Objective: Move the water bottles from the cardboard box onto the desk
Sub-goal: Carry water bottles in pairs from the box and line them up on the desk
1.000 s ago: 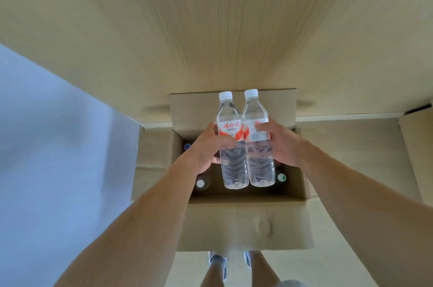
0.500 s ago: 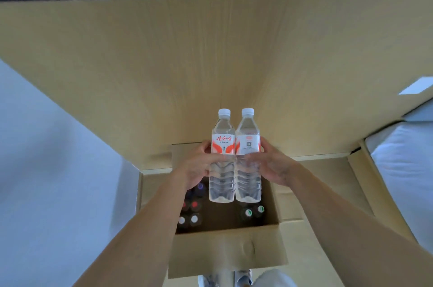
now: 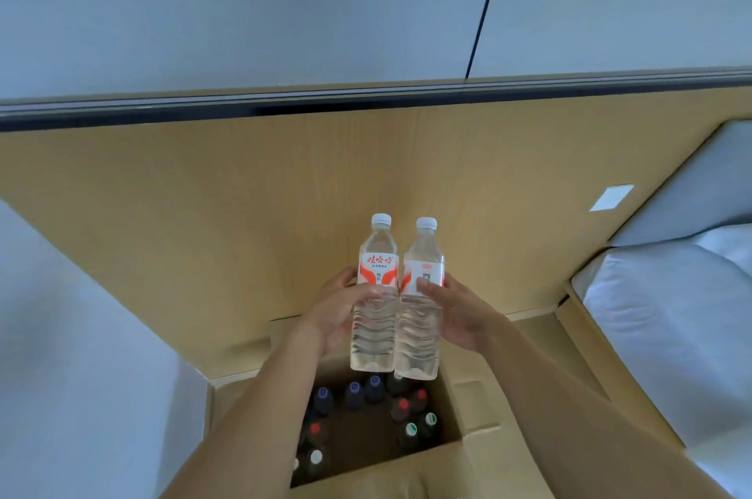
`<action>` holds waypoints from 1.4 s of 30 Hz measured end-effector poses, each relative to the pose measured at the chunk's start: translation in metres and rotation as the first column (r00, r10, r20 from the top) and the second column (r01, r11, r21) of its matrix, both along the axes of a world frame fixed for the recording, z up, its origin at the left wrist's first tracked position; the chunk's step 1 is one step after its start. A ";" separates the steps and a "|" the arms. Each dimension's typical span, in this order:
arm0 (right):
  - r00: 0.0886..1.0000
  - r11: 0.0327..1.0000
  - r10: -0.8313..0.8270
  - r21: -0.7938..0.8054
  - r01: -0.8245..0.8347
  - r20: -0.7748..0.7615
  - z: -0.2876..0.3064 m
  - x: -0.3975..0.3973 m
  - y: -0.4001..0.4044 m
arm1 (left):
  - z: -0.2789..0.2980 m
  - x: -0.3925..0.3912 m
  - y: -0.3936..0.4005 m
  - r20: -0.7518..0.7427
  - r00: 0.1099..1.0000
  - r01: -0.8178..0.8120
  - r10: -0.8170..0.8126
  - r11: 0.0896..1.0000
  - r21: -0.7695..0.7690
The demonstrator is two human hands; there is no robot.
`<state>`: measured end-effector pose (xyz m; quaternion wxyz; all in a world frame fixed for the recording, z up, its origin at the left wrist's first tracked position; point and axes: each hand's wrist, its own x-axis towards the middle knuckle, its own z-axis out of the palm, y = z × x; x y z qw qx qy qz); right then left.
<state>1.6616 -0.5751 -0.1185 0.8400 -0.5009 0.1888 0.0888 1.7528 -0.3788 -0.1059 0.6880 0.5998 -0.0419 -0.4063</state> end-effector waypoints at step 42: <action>0.611 0.604 -0.788 -0.095 0.791 0.073 0.045 -0.529 -0.135 | 0.042 -0.403 -0.307 -0.029 0.598 0.793 -0.801 0.597 -0.118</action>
